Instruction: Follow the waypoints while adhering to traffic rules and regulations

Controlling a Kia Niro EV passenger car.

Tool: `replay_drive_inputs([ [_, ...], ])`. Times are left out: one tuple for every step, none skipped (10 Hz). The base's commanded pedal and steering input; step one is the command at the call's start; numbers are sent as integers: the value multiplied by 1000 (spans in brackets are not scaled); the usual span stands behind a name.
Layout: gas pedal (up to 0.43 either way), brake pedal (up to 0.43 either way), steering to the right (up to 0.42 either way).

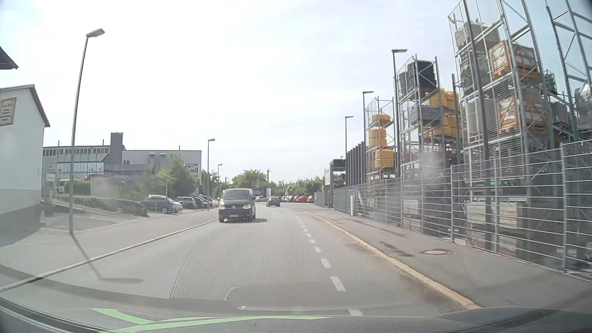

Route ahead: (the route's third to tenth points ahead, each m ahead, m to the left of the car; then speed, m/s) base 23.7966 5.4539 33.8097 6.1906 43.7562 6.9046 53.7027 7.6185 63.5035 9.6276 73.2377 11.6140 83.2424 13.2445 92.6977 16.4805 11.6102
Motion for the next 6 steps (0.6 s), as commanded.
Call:
replay_drive_inputs([
  [67, 0, -4],
  [67, 0, -6],
  [67, 0, -8],
  [67, 0, -9],
  [67, 0, -9],
  [67, 0, -9],
])
